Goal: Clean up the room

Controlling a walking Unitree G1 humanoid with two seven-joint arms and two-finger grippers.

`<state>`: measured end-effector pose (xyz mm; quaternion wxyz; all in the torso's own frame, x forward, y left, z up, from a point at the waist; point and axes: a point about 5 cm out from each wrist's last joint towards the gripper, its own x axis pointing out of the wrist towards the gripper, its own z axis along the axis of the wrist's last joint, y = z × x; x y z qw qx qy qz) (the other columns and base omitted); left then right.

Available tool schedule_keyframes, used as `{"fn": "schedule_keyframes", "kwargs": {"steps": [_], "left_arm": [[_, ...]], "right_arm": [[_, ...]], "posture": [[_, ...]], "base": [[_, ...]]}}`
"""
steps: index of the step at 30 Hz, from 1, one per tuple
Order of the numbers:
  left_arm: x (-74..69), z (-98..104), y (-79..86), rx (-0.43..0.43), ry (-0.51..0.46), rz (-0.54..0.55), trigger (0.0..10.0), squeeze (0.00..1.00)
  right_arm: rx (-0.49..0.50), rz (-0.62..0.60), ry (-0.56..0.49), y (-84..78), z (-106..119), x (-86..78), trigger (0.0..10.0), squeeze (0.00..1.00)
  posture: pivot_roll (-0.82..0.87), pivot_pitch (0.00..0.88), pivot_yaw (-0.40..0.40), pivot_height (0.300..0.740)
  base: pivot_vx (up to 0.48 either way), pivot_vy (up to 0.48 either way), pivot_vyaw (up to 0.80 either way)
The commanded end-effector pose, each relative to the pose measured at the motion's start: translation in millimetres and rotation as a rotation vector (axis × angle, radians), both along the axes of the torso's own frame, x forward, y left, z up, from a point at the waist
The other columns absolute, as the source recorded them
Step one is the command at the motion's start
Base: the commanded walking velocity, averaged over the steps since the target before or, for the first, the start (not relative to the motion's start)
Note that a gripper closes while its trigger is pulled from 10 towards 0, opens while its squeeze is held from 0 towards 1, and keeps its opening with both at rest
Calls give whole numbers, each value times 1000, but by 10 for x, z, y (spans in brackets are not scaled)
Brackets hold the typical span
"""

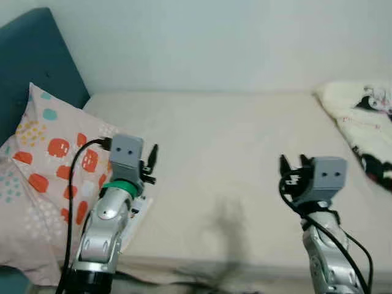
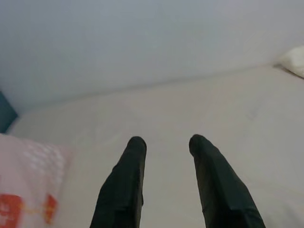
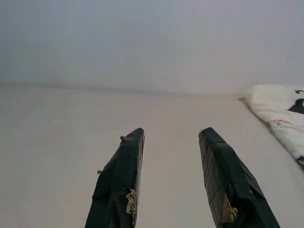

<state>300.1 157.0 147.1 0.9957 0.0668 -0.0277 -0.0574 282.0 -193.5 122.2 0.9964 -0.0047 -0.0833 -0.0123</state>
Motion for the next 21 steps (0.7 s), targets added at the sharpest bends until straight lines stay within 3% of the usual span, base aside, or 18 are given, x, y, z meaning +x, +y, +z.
{"fn": "schedule_keyframes", "kwargs": {"steps": [1,21], "left_arm": [[4,-38,-7,-7,19,1,10000,0],[-5,-48,-17,-8,24,-4,10000,0]], "right_arm": [[12,-13,18,-35,-43,-34,10000,0],[34,-18,48,-47,-93,-63,10000,0]], "posture": [[-148,0,41,718],[-153,0,42,718]], "base": [[0,-480,0],[0,-449,0]]}}
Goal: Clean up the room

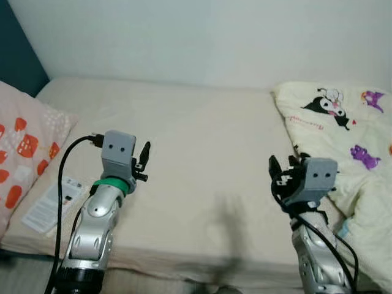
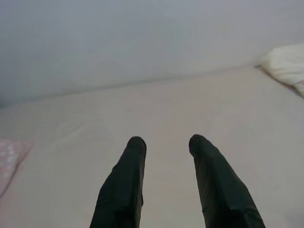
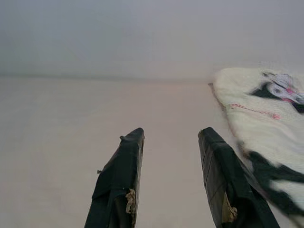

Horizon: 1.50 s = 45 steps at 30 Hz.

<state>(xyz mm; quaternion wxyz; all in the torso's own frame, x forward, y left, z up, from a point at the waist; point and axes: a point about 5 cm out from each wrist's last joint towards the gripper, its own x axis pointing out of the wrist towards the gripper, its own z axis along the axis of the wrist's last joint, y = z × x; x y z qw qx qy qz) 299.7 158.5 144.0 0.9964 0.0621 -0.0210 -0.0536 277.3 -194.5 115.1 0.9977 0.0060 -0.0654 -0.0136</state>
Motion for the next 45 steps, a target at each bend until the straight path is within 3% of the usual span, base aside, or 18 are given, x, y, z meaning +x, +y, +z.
{"fn": "schedule_keyframes", "kwargs": {"steps": [1,17,27,45], "left_arm": [[-1,-17,-32,0,11,-12,10000,0],[-3,-34,-53,-3,17,-19,10000,0],[14,-37,-57,4,21,-25,10000,0],[25,-56,-62,14,33,-19,10000,0]], "right_arm": [[13,-17,15,-39,-25,-17,10000,0],[22,-18,48,-46,-69,-25,10000,0],[8,-31,54,-50,-77,-29,10000,0],[1,-22,56,-22,-86,-53,10000,0]], "posture": [[-153,0,42,718],[-157,0,43,718],[-162,0,52,718],[-165,0,57,718]], "base": [[0,-435,0],[0,-428,-466],[0,-400,0],[0,0,0]]}}
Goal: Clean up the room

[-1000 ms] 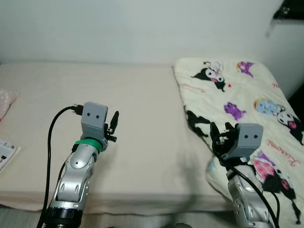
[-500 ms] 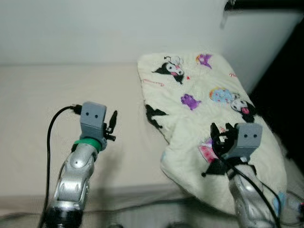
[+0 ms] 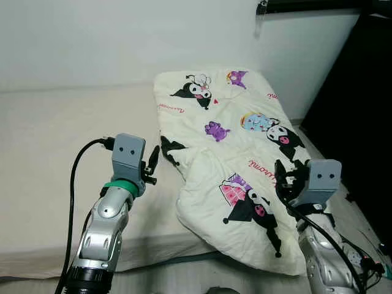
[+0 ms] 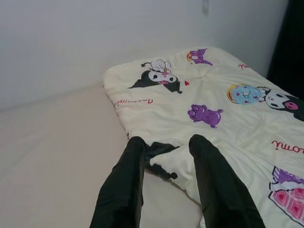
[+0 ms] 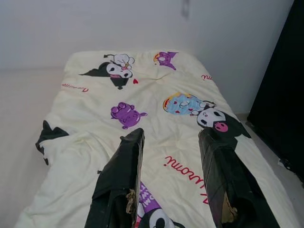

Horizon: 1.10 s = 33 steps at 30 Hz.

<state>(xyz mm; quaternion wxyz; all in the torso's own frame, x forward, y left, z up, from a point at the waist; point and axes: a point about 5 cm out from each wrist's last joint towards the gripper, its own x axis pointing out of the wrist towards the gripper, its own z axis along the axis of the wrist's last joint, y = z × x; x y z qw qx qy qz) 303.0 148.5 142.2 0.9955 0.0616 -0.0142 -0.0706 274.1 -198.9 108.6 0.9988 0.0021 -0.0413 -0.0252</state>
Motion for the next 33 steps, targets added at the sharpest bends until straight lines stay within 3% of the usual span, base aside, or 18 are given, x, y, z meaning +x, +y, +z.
{"fn": "schedule_keyframes", "kwargs": {"steps": [1,12,24,33], "left_arm": [[-6,-38,38,15,18,16,10000,0],[7,-25,47,14,15,20,10000,0],[6,15,55,0,-4,20,10000,0],[-22,14,43,5,-13,7,10000,0]], "right_arm": [[8,2,8,23,-23,-22,10000,0],[15,7,10,43,-35,-26,10000,0],[20,18,13,78,-44,-2,10000,0],[18,29,16,93,-52,9,10000,0]], "posture": [[-165,0,59,718],[-165,0,63,718],[-156,0,62,718],[-153,0,61,718]], "base": [[0,0,0],[0,0,0],[0,436,0],[0,0,0]]}}
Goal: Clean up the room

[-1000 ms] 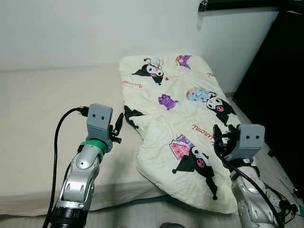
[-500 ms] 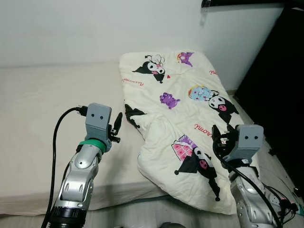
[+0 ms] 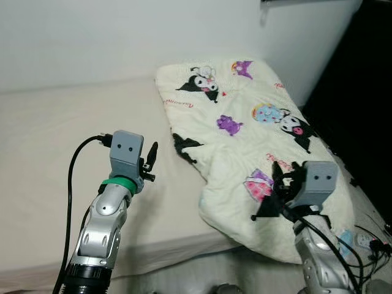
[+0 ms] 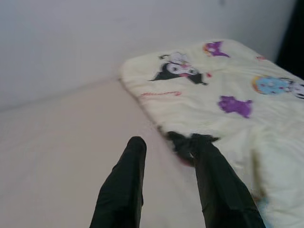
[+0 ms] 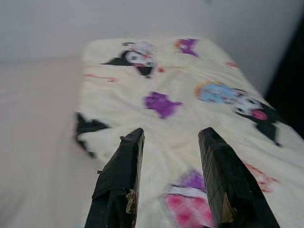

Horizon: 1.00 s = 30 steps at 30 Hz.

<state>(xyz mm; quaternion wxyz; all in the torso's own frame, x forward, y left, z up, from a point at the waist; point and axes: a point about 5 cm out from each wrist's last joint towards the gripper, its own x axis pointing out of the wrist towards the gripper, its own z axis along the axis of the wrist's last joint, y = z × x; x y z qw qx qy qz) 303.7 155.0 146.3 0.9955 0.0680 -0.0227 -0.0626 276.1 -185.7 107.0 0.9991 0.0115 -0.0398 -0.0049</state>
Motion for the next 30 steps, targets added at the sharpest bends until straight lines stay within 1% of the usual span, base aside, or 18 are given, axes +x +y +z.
{"fn": "schedule_keyframes", "kwargs": {"steps": [1,8,10,11,13,15,16,17,19,20,22,23,26,29,30], "left_arm": [[-31,-30,-24,-7,7,-9,10000,0],[-43,-78,-34,-10,23,-19,10000,0],[-59,-189,-32,0,55,-18,10000,0],[-59,-189,-32,0,55,-18,10000,0],[-76,-376,-20,14,109,-4,10000,0],[-76,-376,-20,14,109,-4,10000,0],[-94,-494,-17,30,142,1,10000,0],[-94,-494,-17,30,142,1,10000,0],[-150,-709,-22,73,201,-3,10000,0],[-177,-776,-28,84,221,-8,10000,0],[-177,-776,-28,84,221,-8,10000,0],[-205,-815,-48,84,235,-19,10000,0],[-205,-815,-48,84,235,-19,10000,0],[-201,-779,-94,70,226,-39,10000,0],[-201,-779,-94,70,226,-39,10000,0]], "right_arm": [[-1,-10,15,-36,-40,-12,10000,0],[-3,19,41,7,-92,-16,10000,0],[-9,38,54,57,-128,-16,10000,0],[-9,38,54,57,-128,-16,10000,0],[-10,49,63,99,-176,-18,10000,0],[-10,49,63,99,-176,-18,10000,0],[-12,55,66,112,-193,-21,10000,0],[-12,55,66,112,-193,-21,10000,0],[-16,60,68,123,-211,-22,10000,0],[-17,61,69,120,-213,-22,10000,0],[-17,61,69,120,-213,-22,10000,0],[-20,60,69,101,-211,-23,10000,0],[-20,60,69,101,-211,-23,10000,0],[-24,62,69,89,-210,-28,10000,0],[-24,62,69,89,-210,-28,10000,0]], "posture": [[-153,0,62,718],[-153,0,63,718],[-155,0,66,718],[-155,0,66,718],[-154,0,67,708],[-154,0,67,708],[-154,0,66,703],[-154,0,66,703],[-157,0,65,693],[-157,0,64,688],[-157,0,64,688],[-158,0,61,678],[-158,0,61,673],[-158,0,60,653],[-158,0,60,653]], "base": [[0,0,0],[0,0,0],[0,0,0],[0,0,0],[0,0,0],[0,0,0],[0,0,0],[0,0,0],[0,0,0],[0,0,0],[0,0,0],[0,0,0],[0,0,0],[0,0,0],[0,0,0]]}}
